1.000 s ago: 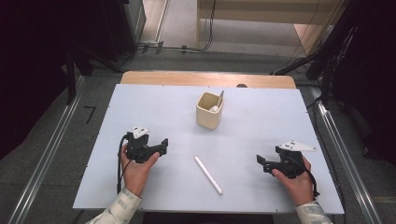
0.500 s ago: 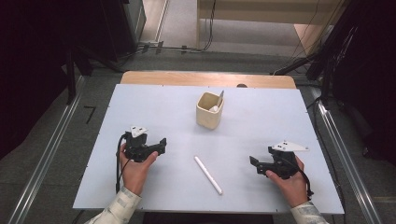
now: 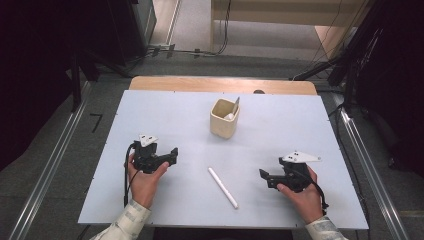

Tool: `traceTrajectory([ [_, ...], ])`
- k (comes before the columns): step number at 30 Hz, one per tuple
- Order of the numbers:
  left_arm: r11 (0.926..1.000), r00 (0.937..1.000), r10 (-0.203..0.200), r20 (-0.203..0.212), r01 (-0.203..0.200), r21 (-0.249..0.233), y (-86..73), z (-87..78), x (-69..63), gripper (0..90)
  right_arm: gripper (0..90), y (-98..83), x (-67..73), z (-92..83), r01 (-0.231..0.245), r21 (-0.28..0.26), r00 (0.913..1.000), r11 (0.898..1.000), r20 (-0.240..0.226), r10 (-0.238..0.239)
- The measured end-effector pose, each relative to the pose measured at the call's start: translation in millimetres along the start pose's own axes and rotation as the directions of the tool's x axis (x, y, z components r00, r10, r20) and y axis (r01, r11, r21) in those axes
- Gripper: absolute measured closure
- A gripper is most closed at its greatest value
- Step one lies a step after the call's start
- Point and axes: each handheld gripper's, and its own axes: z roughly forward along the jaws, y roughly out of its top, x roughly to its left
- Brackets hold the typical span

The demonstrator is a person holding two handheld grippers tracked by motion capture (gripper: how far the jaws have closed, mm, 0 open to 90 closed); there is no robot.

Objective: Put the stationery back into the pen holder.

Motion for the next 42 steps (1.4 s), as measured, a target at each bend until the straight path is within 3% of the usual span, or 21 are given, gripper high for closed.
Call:
traceTrajectory([
  [19,0.9999,0.9999,-0.012,0.005,0.012,0.002,-0.3,1.0,2.1,17.6,11.5,6.8,31.9,14.0,0.055,0.012,0.9961,0.998,-0.070,-0.054],
  [42,0.9999,0.9999,-0.012,0.006,0.012,0.006,-0.3,0.4,3.2,17.6,11.8,13.5,58.1,28.4,0.087,0.022,0.9897,0.996,-0.116,-0.084],
])
